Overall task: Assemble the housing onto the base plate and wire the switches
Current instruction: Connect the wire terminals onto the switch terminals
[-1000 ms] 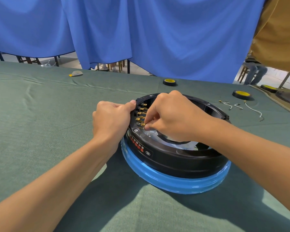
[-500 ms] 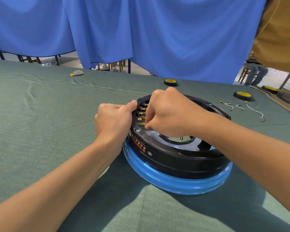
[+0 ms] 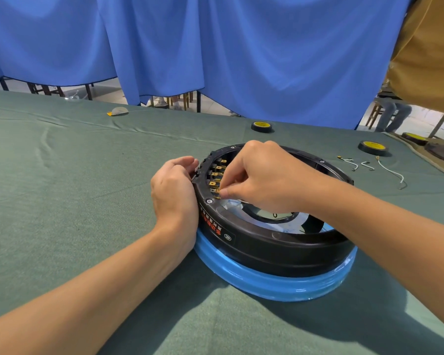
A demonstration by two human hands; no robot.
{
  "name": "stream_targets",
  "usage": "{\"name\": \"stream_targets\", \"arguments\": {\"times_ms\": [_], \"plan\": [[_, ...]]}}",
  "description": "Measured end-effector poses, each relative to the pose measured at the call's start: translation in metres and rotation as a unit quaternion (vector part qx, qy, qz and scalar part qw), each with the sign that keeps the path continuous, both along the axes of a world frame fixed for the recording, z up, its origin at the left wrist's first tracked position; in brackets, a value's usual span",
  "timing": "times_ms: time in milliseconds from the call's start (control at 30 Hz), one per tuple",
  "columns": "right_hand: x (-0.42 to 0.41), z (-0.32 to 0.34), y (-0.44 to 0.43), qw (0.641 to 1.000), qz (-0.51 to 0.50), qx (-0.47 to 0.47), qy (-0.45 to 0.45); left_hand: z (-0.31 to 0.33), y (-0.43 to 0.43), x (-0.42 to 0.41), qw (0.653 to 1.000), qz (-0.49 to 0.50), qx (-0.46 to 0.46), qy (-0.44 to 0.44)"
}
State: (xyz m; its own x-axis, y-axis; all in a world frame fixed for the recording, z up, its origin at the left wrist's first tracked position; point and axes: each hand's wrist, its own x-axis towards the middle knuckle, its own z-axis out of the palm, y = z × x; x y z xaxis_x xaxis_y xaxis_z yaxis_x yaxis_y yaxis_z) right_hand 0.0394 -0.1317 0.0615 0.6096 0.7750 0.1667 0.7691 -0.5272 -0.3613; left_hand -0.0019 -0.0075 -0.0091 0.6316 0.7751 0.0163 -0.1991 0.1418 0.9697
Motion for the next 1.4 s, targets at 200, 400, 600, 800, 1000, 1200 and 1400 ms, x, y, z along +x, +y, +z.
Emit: {"name": "stream_targets", "arguments": {"times_ms": [200, 400, 600, 800, 1000, 1200, 1400], "plan": [[-0.002, -0.003, 0.001, 0.999, 0.018, -0.016, -0.045, 0.001, -0.003, 0.000, 1.000, -0.010, 0.024, -0.010], [-0.006, -0.001, 0.005, 0.996, -0.005, -0.053, -0.070, 0.000, -0.001, 0.000, 0.997, -0.051, 0.052, -0.016], [-0.012, 0.005, 0.009, 0.993, -0.010, -0.076, -0.089, 0.000, -0.003, -0.002, 0.991, -0.057, 0.122, -0.024], [-0.013, 0.014, 0.013, 0.994, -0.006, -0.095, -0.050, 0.000, -0.003, -0.002, 0.980, -0.067, 0.183, -0.034], [-0.006, 0.006, 0.009, 0.999, -0.010, -0.039, 0.001, -0.001, 0.000, -0.003, 0.985, -0.084, 0.146, -0.026], [0.010, 0.010, -0.010, 1.000, -0.022, 0.012, -0.006, 0.000, -0.002, -0.002, 0.993, -0.066, 0.102, -0.005], [0.014, 0.002, -0.008, 0.985, 0.044, -0.056, -0.156, 0.000, -0.001, -0.002, 0.993, -0.065, 0.099, -0.008]]}}
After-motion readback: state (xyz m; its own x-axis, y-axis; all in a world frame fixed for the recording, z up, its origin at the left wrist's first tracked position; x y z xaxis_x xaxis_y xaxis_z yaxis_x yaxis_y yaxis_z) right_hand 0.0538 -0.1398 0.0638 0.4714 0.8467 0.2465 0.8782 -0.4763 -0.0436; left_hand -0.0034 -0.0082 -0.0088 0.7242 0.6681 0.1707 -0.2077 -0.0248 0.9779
